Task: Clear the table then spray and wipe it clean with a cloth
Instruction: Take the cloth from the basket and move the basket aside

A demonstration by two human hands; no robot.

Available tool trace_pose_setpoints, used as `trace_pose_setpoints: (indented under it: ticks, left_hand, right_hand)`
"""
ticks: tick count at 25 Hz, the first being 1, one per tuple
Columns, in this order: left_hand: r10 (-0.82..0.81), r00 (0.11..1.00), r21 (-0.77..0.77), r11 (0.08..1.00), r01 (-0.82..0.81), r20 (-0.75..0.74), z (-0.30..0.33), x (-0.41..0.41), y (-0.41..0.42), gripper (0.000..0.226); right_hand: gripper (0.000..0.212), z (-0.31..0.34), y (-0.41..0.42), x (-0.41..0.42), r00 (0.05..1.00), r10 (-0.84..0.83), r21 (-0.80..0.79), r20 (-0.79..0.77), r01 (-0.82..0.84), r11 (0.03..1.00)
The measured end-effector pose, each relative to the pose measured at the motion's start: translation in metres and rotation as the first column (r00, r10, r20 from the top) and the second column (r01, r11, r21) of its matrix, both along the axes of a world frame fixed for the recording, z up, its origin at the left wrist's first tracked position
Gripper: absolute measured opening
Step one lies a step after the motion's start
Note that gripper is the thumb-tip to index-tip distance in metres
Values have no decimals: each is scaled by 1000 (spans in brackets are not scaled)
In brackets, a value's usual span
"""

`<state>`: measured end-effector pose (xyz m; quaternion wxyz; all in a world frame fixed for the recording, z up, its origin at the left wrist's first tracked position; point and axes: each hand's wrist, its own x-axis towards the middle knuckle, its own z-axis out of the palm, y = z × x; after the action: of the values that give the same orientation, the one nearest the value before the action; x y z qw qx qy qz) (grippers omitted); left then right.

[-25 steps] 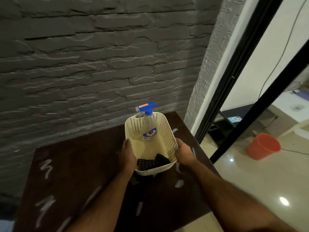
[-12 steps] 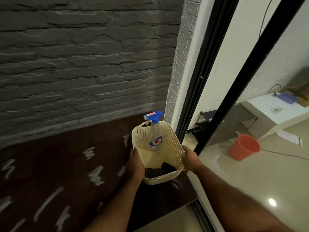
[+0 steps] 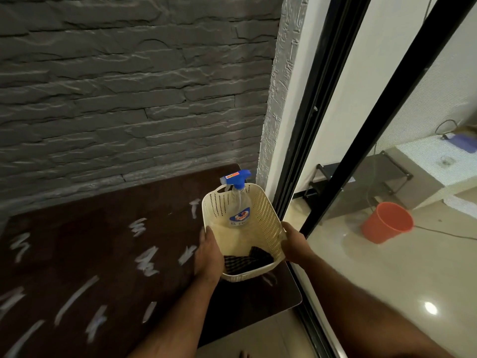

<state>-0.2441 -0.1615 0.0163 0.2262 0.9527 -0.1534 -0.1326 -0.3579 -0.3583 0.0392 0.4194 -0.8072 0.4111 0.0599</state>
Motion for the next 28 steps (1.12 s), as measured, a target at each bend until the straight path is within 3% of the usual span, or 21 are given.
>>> trace_pose_setpoints:
  ticks: [6, 9, 12, 14, 16, 18, 20, 24, 28]
  left_hand:
    - [-43, 998, 55, 997, 46, -54, 7, 5, 1, 61]
    - [-149, 970, 140, 982, 123, 190, 16, 11, 4, 47]
    - [-197, 871, 135, 979, 151, 451, 26, 11, -3, 29]
    - [-277, 890, 112, 961, 253, 363, 30, 10, -15, 25]
    - [-435, 891, 165, 895, 414, 127, 27, 9, -32, 27]
    - [-558, 825, 258, 787, 561, -91, 18, 6, -44, 36]
    - [-588, 778, 286, 724, 628, -218, 7, 3, -52, 47]
    - [-591, 730, 371, 628, 684, -344, -15, 1, -66, 56]
    - [-591, 727, 465, 564, 683, -351, -37, -2, -73, 43]
  right_hand:
    - [53, 3, -2, 5, 999, 50, -86, 4, -50, 995]
    - [53, 19, -1, 19, 992, -4, -234, 127, 34, 972]
    - [50, 35, 0, 40, 960, 1, -343, 279, 99, 934]
    - [49, 48, 4, 59, 946, 24, -301, 323, 79, 950]
    - [56, 60, 9, 77, 942, 24, -182, 334, 40, 982]
    - [64, 69, 10, 94, 951, 36, -67, 306, -16, 998]
    - [69, 69, 9, 107, 959, 66, -26, 274, -61, 998]
    - [70, 63, 5, 123, 964, 108, 9, 244, -114, 993]
    - [64, 50, 4, 134, 957, 131, 33, 259, -144, 989]
